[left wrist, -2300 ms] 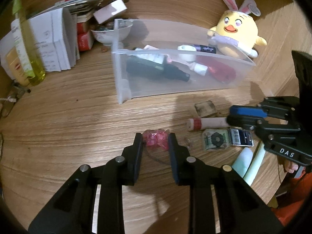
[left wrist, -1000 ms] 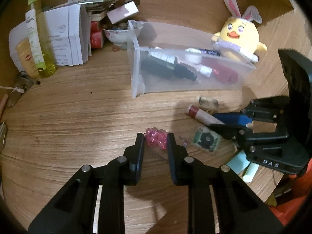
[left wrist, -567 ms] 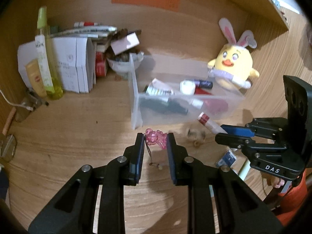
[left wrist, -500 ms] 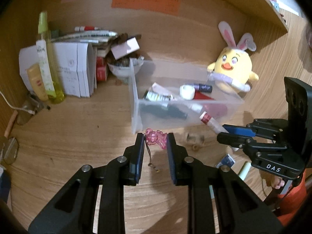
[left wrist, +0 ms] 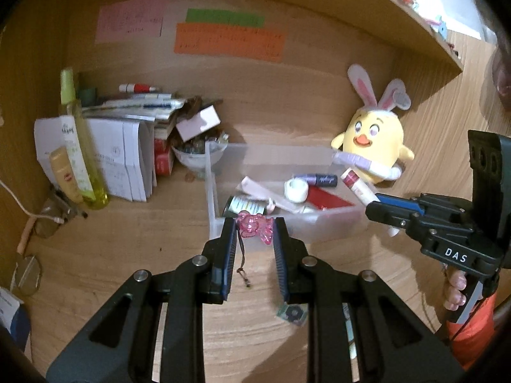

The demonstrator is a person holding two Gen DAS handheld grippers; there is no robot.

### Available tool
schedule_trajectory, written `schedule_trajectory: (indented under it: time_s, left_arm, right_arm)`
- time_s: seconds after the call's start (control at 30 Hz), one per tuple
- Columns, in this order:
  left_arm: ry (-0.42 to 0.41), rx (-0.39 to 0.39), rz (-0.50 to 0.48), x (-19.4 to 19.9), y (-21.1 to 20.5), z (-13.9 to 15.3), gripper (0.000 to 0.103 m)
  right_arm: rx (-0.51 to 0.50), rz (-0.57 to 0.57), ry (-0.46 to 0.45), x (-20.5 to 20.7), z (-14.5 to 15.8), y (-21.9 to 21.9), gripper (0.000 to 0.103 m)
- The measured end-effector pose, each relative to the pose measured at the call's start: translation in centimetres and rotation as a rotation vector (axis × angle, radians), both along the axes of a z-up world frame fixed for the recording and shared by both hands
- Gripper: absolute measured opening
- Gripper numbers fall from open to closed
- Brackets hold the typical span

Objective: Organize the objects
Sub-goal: 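Carry the hair clip and lip tube over the clear box with both tools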

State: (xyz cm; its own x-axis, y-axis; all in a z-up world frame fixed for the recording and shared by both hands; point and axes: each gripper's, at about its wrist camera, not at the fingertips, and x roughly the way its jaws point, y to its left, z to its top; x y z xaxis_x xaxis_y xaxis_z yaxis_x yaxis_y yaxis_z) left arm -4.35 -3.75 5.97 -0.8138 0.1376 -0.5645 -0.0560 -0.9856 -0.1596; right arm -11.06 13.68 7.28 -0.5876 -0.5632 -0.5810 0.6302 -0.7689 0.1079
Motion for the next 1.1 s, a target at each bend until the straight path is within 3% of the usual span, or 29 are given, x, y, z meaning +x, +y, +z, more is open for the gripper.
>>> schedule_trajectory:
  time_s: [0.67, 1.1]
  left_arm:
    - [0.113, 0.017, 0.01, -3.6, 0.6, 4.4, 0.022]
    - [0.053, 0.026, 0.01, -7.4, 0.6, 2.3, 0.022]
  right_arm:
    - [-0.039, -0.105, 0.088, -3.0, 3.1, 2.2, 0.014]
    - [-0.015, -0.153, 0.035, -6.6, 1.2, 2.2, 0.014]
